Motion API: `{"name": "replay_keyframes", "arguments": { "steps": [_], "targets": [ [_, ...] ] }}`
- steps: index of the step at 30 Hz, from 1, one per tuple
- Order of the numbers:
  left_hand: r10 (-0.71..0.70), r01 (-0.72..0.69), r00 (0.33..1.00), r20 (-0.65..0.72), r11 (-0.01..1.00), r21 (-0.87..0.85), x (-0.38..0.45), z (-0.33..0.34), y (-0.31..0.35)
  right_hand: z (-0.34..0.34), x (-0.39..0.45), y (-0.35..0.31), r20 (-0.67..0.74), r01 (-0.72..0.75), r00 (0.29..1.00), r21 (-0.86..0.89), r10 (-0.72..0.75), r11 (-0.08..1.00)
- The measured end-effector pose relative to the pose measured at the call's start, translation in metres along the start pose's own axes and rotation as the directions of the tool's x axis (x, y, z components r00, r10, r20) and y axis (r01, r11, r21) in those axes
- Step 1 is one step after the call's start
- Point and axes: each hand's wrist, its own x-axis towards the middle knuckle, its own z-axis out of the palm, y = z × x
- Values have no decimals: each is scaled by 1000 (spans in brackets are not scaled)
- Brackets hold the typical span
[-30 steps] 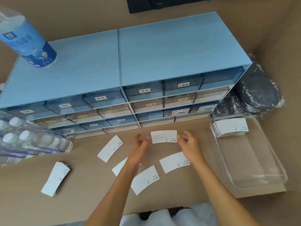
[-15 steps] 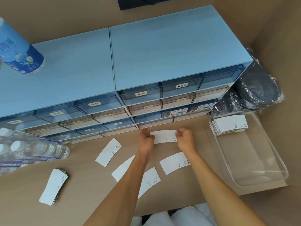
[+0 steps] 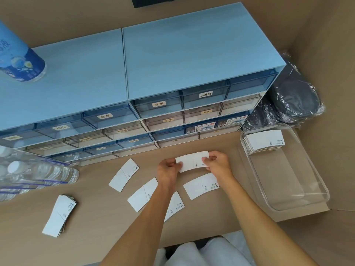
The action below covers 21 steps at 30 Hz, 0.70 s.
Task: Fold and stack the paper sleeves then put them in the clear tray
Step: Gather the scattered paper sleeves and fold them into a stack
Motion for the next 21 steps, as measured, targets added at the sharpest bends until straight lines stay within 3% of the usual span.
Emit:
{"name": "replay_keyframes", "arguments": {
  "steps": [4,10,15,21],
  "targets": [
    [-28,27,1000,11,998,59,-10,0,-6,-9,-6,2,16,41,999,-44,-40,998],
    [75,-60,996,-47,965,257,-30,6,-11,-22,-13,19,15,70,998,-205,-68,976],
    [192,-153,981,-20,836,527,-39,9,-23,-27,-24,32,-34,14,999,-416,-31,909],
    [247,-203,969,26,726,657,-49,10,-39,-26,-33,38,-82,-60,997,-580,15,813]
  ]
}}
